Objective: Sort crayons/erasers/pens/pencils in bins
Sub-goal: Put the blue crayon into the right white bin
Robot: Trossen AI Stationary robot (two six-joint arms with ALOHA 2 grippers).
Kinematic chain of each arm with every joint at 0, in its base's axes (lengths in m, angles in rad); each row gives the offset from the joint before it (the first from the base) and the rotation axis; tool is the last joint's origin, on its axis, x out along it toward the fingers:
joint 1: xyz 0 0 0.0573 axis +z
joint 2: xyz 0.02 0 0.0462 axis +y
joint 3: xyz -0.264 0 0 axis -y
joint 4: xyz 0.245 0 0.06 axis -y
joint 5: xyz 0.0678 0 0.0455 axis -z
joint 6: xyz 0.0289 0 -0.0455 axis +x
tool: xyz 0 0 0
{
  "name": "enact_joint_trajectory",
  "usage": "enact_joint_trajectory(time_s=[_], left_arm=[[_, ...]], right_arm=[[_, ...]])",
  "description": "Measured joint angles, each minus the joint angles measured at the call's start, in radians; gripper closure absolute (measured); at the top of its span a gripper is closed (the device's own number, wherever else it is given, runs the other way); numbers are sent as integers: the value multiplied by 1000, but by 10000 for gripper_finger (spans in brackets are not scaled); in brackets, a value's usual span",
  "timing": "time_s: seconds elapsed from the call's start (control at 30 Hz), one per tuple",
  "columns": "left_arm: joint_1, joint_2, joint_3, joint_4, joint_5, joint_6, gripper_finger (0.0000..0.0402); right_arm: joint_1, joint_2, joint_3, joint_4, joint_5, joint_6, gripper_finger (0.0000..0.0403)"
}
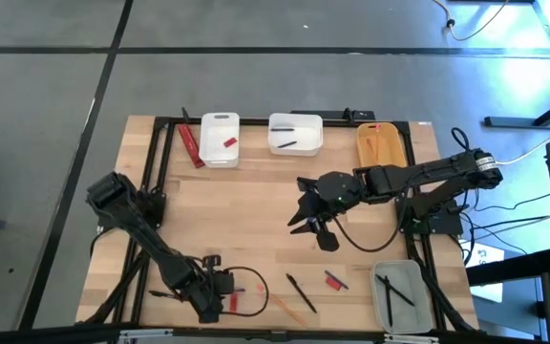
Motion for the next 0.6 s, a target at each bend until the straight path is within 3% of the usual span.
enact_joint_trajectory(time_s=[0.23, 0.6], left_arm=[[-3, 35, 0, 5, -52, 25, 264], [-2, 93, 4, 20, -55, 29, 264]], right_arm=[[0, 0, 0, 0, 3, 1, 302], [0, 0, 0, 1, 3, 1, 302]])
